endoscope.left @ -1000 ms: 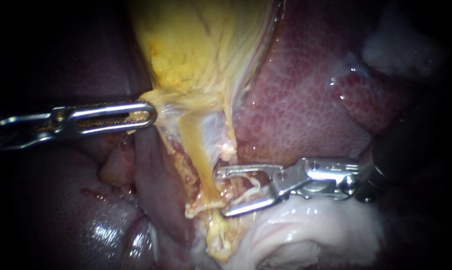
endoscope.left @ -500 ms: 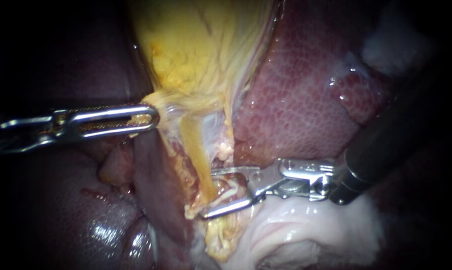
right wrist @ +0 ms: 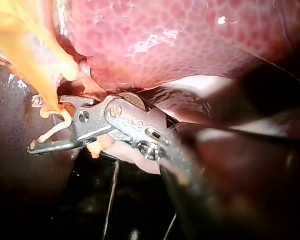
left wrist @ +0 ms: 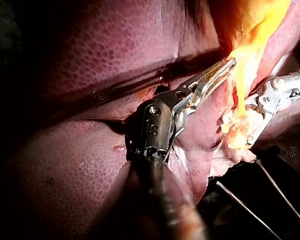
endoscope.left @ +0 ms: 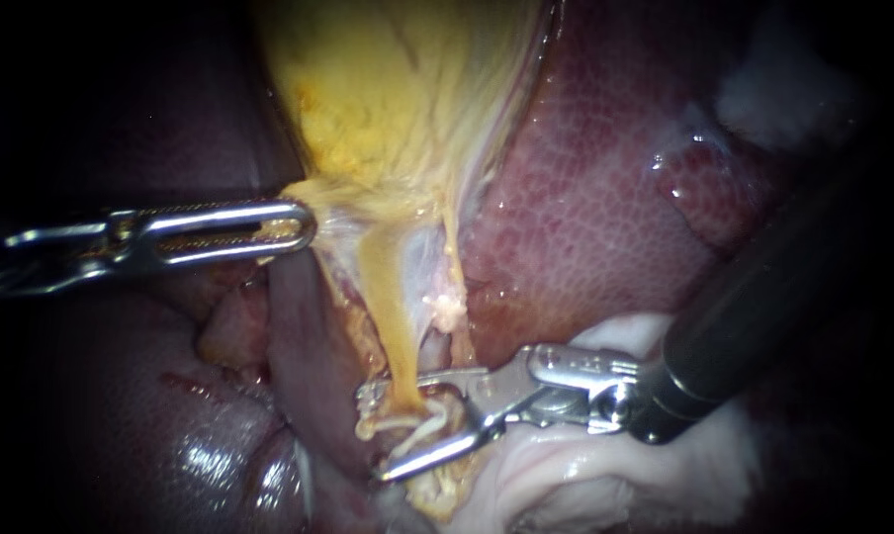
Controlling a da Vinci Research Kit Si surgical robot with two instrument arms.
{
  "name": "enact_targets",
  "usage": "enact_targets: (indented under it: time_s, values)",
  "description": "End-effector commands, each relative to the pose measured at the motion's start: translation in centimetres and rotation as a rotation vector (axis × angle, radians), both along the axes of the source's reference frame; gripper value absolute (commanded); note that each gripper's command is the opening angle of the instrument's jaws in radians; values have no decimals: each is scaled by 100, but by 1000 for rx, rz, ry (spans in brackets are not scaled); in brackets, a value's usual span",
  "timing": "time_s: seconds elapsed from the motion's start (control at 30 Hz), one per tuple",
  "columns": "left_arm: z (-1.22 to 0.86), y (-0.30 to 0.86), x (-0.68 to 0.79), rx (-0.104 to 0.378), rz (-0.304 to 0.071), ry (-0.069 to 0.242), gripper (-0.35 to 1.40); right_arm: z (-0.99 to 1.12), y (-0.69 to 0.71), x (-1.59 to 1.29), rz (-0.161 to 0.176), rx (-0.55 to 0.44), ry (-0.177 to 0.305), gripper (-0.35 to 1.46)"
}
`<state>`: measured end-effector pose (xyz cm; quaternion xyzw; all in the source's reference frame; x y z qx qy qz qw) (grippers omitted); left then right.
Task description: Clipping second clip left tube
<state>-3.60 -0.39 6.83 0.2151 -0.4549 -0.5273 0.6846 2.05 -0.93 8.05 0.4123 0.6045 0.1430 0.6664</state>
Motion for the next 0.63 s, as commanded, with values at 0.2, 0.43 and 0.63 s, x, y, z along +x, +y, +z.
enact_targets:
  time_s: [0.2,0.43,0.63]
  values:
    - [0,0,0,0,-1,1,-35,6,5,-11,-46,30,-38,-35]
    - [-1,-1,0,0,-1,1,-35,8,6,-13,-47,29,-37,-35]
    - [0,0,0,0,-1,1,-35,11,9,-16,-35,28,-44,-10]
